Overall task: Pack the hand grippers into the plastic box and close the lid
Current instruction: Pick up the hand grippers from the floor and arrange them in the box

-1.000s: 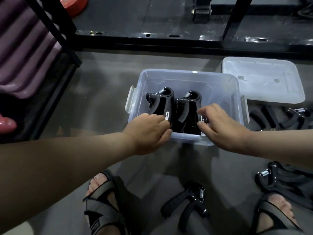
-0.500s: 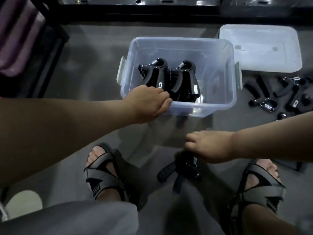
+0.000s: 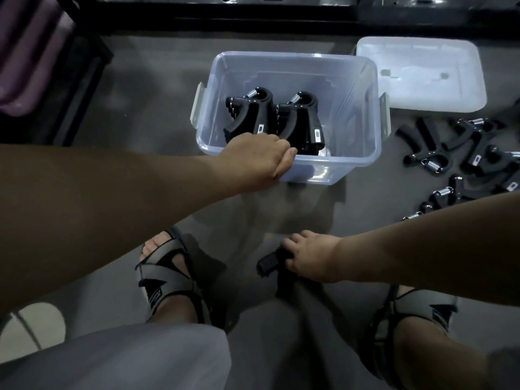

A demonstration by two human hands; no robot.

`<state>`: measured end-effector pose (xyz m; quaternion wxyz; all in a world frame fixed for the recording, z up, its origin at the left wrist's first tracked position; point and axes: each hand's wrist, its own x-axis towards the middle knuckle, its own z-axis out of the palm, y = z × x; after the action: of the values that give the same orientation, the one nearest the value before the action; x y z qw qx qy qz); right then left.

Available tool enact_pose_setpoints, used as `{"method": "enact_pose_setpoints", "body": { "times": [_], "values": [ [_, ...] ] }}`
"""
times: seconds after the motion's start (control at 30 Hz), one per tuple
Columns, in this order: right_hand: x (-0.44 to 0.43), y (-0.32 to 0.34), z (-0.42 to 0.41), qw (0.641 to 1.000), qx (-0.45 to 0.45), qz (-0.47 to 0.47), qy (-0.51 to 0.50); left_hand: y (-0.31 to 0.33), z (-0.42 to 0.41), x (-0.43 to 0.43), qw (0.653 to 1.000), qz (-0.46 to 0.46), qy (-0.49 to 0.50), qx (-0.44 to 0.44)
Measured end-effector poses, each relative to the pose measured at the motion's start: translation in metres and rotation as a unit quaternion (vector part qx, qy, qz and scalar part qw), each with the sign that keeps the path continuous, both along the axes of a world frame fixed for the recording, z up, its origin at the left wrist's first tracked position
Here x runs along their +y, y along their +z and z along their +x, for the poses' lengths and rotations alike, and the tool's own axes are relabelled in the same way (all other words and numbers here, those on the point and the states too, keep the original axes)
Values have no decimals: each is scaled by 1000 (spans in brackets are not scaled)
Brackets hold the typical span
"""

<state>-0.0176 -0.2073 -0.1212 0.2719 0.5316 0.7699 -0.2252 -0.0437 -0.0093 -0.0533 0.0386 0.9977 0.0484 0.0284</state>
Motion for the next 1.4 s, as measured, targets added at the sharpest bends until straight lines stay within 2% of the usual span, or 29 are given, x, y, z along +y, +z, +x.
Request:
{"method": "enact_pose_setpoints", "body": {
  "times": [0.13,0.23,0.33,0.53,0.7,0.87,0.97,1.03,1.07,1.1,1.13,1.2,1.27,1.33,1.37,1.4],
  "values": [
    [10,2,12,996,8,-14,-92,3,-11,-11,999,-12,-28,11],
    [15,-3,18,976,47,-48,-206,2,-20,-22,999,-35,-39,9],
    [21,-6,20,962,85,-27,-259,0,-24,-24,998,-49,-39,8],
    [29,-10,4,986,63,-9,-156,-1,-24,-23,998,-53,-37,-1],
    [35,5,5,987,79,-62,-121,-1,-25,-22,998,-51,-30,9],
    [47,46,1,992,52,-113,34,0,-29,-21,998,-61,-30,19],
    [44,80,-1,983,93,-129,94,2,-33,-20,997,-64,-36,20],
    [36,106,3,984,153,-72,55,1,-34,-19,997,-63,-40,18],
    [31,118,8,978,205,-49,4,1,-34,-19,997,-60,-40,19],
    [29,132,14,957,274,-47,-75,0,-34,-19,997,-58,-40,22],
    [27,143,21,914,360,-59,-178,1,-34,-19,997,-55,-38,30],
    [29,159,42,768,508,-65,-384,4,-33,-18,997,-60,-36,44],
    [33,165,69,628,565,-42,-534,10,-35,-20,996,-57,-48,56],
    [38,168,93,500,606,-19,-619,14,-37,-21,994,-87,-24,65],
    [39,169,103,446,622,-12,-643,14,-37,-21,992,-109,-10,57],
    [40,168,111,407,635,-7,-656,13,-37,-21,993,-107,-9,43]
  ]
}}
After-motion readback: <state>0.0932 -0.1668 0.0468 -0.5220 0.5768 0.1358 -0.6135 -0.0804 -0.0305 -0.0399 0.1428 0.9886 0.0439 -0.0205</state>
